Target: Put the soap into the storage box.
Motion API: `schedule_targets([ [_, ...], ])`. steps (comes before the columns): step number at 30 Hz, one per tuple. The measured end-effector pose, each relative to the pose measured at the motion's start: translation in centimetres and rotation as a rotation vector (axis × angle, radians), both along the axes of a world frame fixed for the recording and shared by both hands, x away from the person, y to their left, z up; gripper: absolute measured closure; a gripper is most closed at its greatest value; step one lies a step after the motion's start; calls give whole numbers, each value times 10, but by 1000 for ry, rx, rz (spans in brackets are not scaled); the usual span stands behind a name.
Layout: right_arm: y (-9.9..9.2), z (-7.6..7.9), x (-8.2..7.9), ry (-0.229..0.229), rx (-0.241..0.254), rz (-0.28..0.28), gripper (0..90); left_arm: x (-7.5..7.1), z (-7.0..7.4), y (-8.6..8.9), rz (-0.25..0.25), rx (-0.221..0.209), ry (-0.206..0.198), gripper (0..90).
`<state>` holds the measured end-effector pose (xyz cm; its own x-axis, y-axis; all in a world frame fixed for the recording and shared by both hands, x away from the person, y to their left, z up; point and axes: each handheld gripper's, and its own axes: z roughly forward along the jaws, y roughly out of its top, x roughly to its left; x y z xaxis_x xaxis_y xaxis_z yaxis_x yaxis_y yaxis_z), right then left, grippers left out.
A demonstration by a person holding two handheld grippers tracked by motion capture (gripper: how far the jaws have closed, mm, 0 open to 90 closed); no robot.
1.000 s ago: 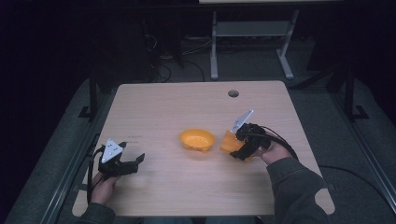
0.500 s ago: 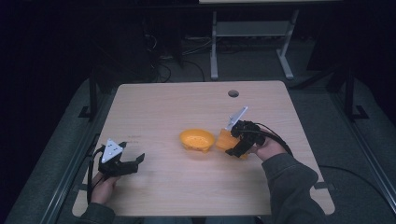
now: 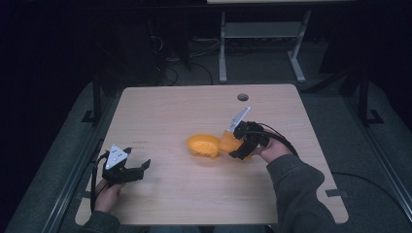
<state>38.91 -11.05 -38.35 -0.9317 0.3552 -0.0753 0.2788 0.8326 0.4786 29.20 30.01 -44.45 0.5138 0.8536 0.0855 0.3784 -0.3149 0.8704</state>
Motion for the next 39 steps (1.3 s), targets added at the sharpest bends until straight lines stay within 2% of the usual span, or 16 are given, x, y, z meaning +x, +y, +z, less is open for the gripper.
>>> schedule_targets([
  [6, 8, 2, 5, -4, -4, 15, 204, 0, 0, 0, 1, 0, 0, 140],
  [10, 11, 2, 8, 1, 17, 19, 204, 0, 0, 0, 0, 0, 0, 140],
  [27, 29, 5, 17, -6, 5, 53, 204, 0, 0, 0, 0, -2, -1, 140],
  [30, 32, 5, 19, 3, 20, 57, 204, 0, 0, 0, -1, -1, 0, 140],
  [31, 36, 5, 20, -3, -3, 63, 204, 0, 0, 0, -2, 1, 0, 140],
  [39, 50, 10, 22, -4, 2, 91, 204, 0, 0, 1, 0, 0, 0, 140],
])
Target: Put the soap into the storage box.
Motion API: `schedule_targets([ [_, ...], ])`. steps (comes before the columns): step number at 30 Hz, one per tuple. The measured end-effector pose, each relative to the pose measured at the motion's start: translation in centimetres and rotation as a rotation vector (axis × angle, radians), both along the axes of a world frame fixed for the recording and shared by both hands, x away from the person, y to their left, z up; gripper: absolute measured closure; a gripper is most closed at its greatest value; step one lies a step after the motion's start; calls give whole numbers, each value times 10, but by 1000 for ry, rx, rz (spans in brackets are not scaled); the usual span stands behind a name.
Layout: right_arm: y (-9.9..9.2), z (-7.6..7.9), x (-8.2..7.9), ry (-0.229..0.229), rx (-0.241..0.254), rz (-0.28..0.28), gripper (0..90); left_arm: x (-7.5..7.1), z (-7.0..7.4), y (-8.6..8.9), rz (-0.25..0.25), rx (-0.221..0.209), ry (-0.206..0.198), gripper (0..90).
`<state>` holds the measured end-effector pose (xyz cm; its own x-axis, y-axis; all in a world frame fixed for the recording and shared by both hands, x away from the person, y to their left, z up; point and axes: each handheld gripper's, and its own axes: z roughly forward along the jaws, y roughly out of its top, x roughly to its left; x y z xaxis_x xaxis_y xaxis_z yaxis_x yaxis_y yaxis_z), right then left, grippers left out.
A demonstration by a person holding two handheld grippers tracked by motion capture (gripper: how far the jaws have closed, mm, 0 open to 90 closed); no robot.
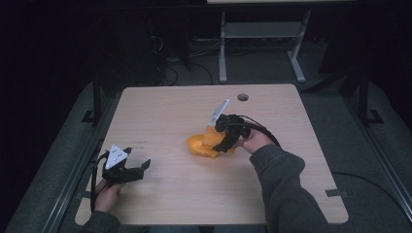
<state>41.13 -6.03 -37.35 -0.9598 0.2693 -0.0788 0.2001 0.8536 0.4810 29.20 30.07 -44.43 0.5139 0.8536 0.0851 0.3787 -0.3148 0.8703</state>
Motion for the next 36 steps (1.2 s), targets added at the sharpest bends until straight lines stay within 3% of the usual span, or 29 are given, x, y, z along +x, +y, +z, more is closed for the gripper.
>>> schedule_targets([
  [22, 35, 7, 12, -3, -12, 74, 204, 0, 0, 2, 6, -10, -1, 140],
  [25, 37, 8, 14, 4, 4, 77, 204, 0, 1, 2, 6, -12, -1, 140],
  [36, 45, -4, 19, 25, -11, 84, 203, 0, 0, 2, 6, -15, -4, 140],
])
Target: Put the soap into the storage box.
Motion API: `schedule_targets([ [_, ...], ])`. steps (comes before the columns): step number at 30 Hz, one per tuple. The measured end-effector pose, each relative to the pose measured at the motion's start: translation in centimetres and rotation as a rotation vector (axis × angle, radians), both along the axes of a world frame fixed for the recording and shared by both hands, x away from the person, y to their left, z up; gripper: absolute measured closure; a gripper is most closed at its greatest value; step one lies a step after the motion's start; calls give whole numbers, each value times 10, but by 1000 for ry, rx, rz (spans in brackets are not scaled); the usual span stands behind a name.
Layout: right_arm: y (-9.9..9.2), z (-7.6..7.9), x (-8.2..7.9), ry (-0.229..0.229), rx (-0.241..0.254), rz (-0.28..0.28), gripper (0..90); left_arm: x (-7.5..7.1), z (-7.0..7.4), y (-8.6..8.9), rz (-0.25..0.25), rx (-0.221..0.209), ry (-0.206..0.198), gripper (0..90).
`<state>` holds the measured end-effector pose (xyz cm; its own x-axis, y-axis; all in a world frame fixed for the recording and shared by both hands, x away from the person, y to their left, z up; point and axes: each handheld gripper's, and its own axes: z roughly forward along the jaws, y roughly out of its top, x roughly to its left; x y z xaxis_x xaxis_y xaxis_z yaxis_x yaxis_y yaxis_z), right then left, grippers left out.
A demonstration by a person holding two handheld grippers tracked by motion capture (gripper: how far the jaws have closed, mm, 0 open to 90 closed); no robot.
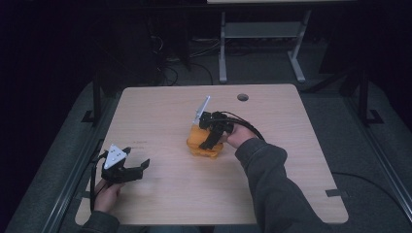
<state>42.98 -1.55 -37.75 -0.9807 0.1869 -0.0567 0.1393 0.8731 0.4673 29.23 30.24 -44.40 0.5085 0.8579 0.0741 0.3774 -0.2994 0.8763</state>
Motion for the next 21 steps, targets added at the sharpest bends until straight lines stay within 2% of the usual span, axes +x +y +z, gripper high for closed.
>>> schedule_targets([
  [21, 3, -9, 4, 11, -18, 6, 203, 0, 0, 1, 1, -4, -3, 140],
])
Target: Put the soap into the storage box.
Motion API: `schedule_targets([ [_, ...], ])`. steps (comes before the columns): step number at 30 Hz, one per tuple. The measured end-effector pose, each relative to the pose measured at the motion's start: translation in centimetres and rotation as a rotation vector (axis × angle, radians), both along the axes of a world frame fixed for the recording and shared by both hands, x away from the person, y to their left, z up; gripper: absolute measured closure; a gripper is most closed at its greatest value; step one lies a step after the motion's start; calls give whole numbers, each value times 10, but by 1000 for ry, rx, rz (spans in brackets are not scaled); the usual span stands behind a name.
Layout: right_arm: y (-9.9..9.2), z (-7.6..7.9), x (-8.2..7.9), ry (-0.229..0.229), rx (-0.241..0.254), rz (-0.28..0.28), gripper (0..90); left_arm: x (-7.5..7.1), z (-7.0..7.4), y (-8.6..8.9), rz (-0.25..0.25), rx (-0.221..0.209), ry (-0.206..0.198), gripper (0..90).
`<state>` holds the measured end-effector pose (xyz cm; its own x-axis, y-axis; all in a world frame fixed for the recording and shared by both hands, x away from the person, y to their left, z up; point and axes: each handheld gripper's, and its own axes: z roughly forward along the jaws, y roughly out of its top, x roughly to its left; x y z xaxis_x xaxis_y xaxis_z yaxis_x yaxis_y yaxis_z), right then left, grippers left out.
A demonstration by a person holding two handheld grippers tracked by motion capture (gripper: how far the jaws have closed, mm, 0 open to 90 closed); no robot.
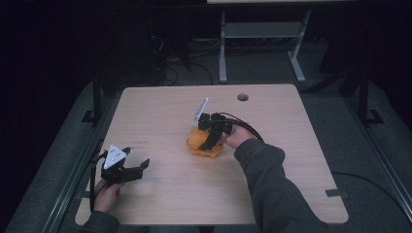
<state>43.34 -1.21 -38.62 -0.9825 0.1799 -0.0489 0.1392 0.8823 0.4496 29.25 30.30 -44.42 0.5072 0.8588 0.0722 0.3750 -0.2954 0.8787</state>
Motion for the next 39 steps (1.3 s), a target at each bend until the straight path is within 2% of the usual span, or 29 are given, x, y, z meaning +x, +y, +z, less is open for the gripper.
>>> schedule_targets([
  [13, 1, -2, 1, 2, 0, -6, 203, 0, 0, 0, 0, 2, -2, 140],
  [19, 2, -6, 1, 3, -15, -2, 203, 0, 1, 1, 2, 3, 2, 140],
  [39, -1, -10, 1, 22, 18, -28, 194, 0, 0, 0, 0, 6, 3, 140],
])
